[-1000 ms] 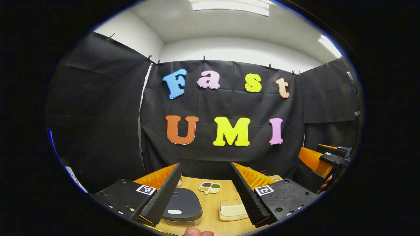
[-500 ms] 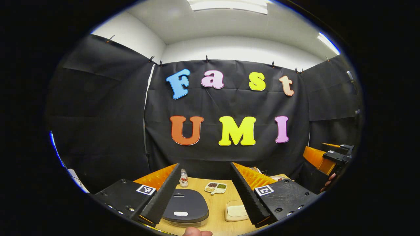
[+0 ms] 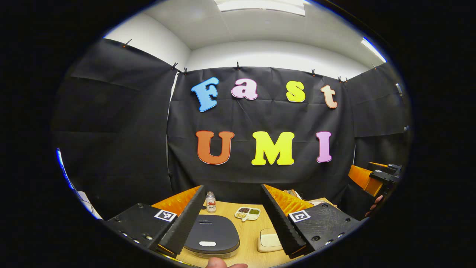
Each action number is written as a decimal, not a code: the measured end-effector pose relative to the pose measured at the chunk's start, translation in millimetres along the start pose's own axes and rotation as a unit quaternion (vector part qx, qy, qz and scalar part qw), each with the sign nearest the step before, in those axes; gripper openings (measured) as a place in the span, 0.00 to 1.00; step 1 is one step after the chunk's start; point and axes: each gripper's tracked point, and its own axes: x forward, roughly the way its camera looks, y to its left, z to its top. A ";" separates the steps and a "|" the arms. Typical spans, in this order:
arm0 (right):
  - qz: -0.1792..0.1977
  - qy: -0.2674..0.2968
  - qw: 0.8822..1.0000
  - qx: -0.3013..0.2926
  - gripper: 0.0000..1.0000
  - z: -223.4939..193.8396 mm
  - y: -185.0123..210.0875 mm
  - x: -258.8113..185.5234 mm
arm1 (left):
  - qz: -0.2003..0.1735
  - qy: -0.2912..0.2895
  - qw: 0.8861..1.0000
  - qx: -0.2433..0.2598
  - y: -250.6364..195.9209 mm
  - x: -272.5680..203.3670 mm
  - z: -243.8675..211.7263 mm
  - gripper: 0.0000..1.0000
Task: Close the left gripper, press the button to open the rice cooker; take a wooden spoon from the chopstick holder with the right hand, scoop a spoonful of rice and pour it into the rice cooker, then put the wooden spoon back into the chopstick holder.
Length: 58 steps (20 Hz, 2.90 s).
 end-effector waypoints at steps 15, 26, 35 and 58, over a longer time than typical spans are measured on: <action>0.020 0.012 1.000 -0.006 1.00 -10.5 3.5 19.9 | 0.018 0.020 1.000 0.000 8.9 1.8 -13.9 0.94; 0.016 0.064 0.998 -0.020 1.00 -56.6 -27.4 39.2 | 0.045 0.131 0.990 0.006 26.0 -15.7 -93.5 1.00; -0.005 0.074 0.997 -0.026 1.00 -66.4 -62.0 48.1 | 0.062 0.245 0.967 -0.020 30.8 -10.4 -164.2 0.42; -0.020 0.115 0.992 -0.040 1.00 -110.1 -99.0 72.5 | 0.079 0.385 0.914 -0.099 63.4 11.9 -284.8 0.00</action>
